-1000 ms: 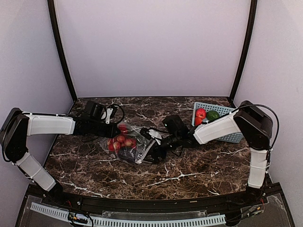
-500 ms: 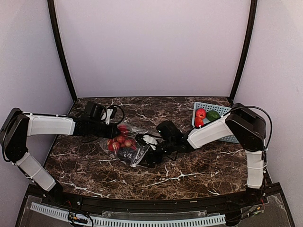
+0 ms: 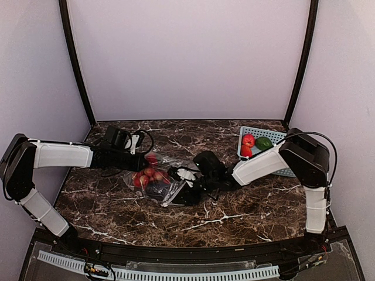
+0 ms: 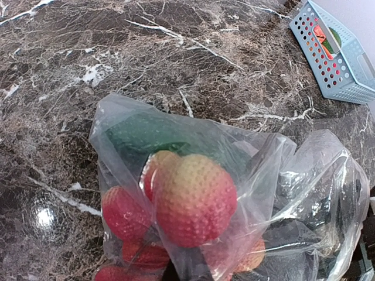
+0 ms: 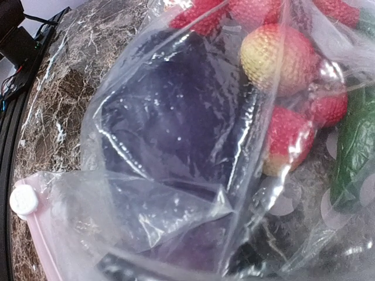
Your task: Open the zip-top bag and remove the fake food
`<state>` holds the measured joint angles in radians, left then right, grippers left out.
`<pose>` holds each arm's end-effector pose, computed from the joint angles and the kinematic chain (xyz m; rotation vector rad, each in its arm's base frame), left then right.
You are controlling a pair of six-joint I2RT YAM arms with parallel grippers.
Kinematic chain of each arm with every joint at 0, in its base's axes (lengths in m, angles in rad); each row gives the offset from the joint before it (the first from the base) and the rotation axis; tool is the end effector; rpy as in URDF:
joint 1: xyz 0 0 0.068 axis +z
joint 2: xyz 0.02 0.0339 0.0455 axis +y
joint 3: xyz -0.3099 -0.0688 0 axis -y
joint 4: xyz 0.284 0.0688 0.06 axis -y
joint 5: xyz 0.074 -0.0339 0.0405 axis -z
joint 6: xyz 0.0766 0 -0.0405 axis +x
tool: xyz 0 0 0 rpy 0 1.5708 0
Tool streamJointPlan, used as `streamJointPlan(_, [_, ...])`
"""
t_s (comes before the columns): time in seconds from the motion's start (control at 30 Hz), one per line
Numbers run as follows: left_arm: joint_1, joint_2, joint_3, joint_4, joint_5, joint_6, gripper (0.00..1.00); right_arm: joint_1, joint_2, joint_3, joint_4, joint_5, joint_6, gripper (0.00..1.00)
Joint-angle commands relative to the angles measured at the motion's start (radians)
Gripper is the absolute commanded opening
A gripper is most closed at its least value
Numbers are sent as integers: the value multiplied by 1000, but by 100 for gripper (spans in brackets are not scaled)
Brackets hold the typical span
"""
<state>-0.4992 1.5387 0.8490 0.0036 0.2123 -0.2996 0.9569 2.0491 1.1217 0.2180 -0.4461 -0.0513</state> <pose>0.3281 -0.1973 0.1945 0.3480 2.2991 -0.6557 0.2550 0.4192 0.1042 -1.3657 1.9627 0.9631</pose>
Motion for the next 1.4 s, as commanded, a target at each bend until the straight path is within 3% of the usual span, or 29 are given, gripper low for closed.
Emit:
streamJointPlan(0.0, [5, -15, -11, -19, -31, 12, 1, 5, -75, -28, -48, 53, -23, 50])
streamJointPlan(0.73, [19, -12, -2, -46, -53, 30, 1, -19, -219, -213, -93, 116, -22, 40])
streamJointPlan(0.8, [19, -12, -2, -43, -51, 29, 1, -21, -219, -217, -89, 110, -21, 42])
streamJointPlan(0.93, [19, -8, -4, -27, -13, 28, 1, -21, -198, -189, -77, 82, -20, 67])
streamJointPlan(1.0, [19, -4, -4, -24, 5, 29, 1, -21, -188, -162, -74, 71, -15, 74])
streamJointPlan(1.23, [19, -3, -2, -27, 19, 35, 1, -31, -178, -90, -91, 65, -31, 74])
streamJointPlan(1.37, [19, -2, -1, -25, 20, 32, 1, -33, -170, -67, -100, 57, -41, 67])
